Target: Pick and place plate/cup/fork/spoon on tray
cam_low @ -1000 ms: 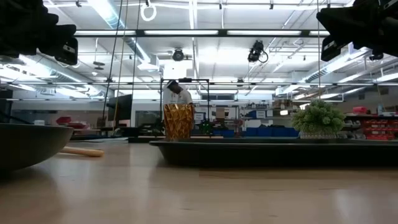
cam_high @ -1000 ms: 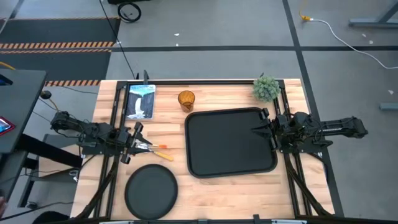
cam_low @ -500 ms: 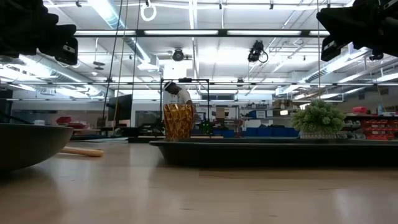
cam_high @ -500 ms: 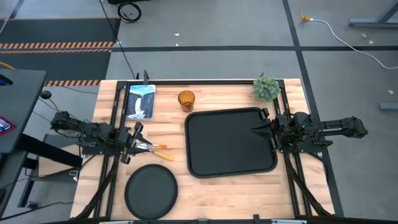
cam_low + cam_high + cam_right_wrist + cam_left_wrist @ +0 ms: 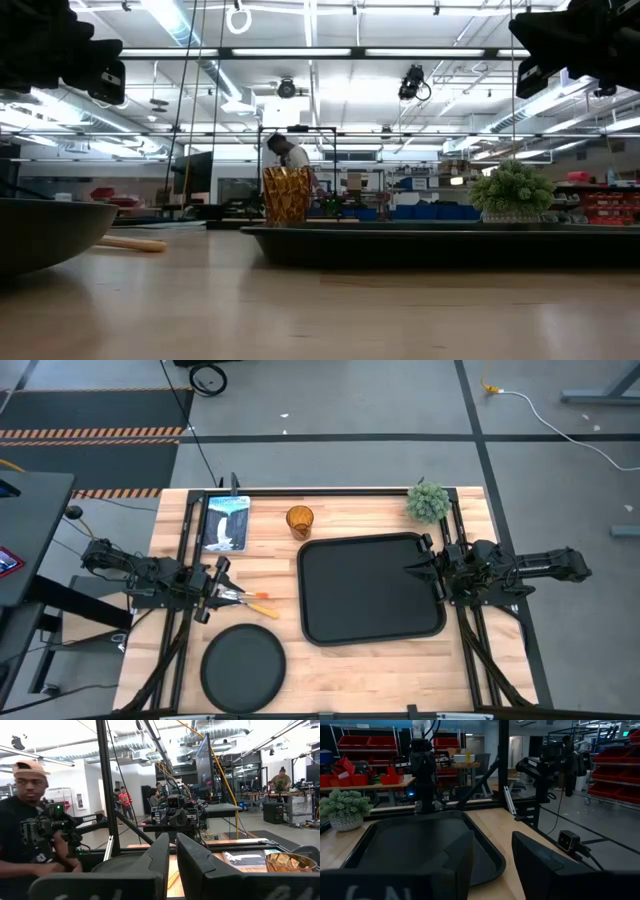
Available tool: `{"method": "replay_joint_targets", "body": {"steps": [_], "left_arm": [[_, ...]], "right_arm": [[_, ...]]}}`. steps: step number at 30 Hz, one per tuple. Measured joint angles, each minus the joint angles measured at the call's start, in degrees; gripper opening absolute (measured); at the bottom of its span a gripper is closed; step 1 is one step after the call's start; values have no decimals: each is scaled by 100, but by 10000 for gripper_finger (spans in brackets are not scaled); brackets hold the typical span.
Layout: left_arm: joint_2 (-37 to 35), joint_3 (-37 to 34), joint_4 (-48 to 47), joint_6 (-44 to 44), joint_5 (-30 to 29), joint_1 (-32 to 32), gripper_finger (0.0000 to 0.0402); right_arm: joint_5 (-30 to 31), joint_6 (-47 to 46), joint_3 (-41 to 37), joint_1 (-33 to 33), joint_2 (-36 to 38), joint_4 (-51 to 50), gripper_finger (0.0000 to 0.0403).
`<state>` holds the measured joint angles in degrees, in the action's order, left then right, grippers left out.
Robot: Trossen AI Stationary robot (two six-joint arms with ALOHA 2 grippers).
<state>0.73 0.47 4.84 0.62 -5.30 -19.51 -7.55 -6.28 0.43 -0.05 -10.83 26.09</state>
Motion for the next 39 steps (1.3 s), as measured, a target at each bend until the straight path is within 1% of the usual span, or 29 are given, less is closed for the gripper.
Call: {"method": "replay_joint_targets", "body": {"steps": [28, 30, 32, 35, 37, 39], "left_arm": [[1, 0, 76, -20, 0, 0, 142], [2, 2, 132, -385, 0, 0, 142], [0, 2, 145, -1096, 2, 0, 142], [0, 0, 142, -2027, 2, 0, 142], [0, 0, 138, -2252, 2, 0, 142], [0, 1, 138, -2421, 2, 0, 142]], "right_arm": [[0, 0, 2, 2, 0, 0, 40], [0, 0, 1, 2, 0, 0, 40], [0, 2, 2, 1, 0, 0, 40], [2, 393, 2, -2, -1, -47, 40], [8, 559, 1, -2, -2, -38, 40], [208, 764, -1, -9, -4, 123, 40]]}}
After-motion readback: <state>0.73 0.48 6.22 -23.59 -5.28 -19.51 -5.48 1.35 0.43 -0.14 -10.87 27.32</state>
